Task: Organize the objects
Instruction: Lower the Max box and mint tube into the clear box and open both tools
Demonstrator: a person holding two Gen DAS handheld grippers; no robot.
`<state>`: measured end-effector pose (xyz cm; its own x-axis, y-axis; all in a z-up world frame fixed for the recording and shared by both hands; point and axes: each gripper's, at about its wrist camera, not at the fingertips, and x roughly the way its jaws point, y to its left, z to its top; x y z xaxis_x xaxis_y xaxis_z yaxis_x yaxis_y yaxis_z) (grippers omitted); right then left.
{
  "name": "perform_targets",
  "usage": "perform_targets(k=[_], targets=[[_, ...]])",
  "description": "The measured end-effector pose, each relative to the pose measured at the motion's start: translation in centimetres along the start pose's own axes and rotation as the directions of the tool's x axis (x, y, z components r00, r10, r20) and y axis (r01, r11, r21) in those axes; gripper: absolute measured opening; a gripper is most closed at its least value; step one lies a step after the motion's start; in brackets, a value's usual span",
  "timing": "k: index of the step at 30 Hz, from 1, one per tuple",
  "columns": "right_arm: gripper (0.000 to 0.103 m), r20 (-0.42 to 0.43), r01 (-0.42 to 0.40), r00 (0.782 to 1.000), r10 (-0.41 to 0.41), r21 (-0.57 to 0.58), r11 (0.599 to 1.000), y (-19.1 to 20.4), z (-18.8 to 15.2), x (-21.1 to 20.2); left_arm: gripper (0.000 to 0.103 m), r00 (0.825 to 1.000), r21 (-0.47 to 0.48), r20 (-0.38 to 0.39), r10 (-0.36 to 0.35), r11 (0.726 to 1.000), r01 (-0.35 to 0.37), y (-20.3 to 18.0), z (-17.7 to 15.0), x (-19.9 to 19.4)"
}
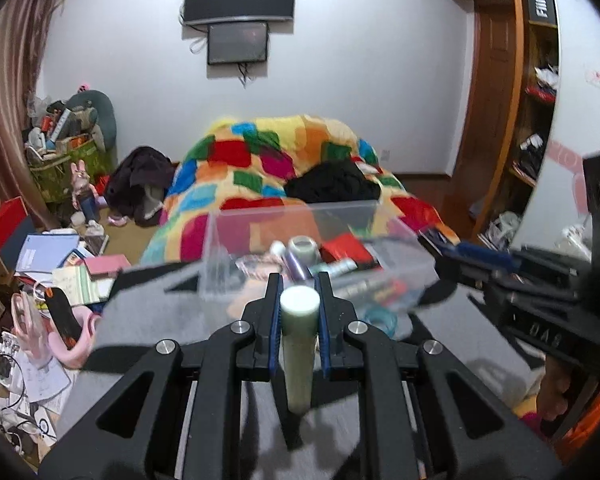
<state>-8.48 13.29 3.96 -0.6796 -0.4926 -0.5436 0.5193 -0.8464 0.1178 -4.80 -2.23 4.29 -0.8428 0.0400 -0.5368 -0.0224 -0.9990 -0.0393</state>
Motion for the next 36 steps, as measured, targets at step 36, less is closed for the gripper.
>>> perform_targets(k=[36], targets=[[0.025,-0.189,0.032,0.982,-0.016,0.082,0.996,-3.5,1.3,9.3,0.015,0.996,-0.066,-0.074,0.046,0.997,-0.051,3.1,3.8,9.6]])
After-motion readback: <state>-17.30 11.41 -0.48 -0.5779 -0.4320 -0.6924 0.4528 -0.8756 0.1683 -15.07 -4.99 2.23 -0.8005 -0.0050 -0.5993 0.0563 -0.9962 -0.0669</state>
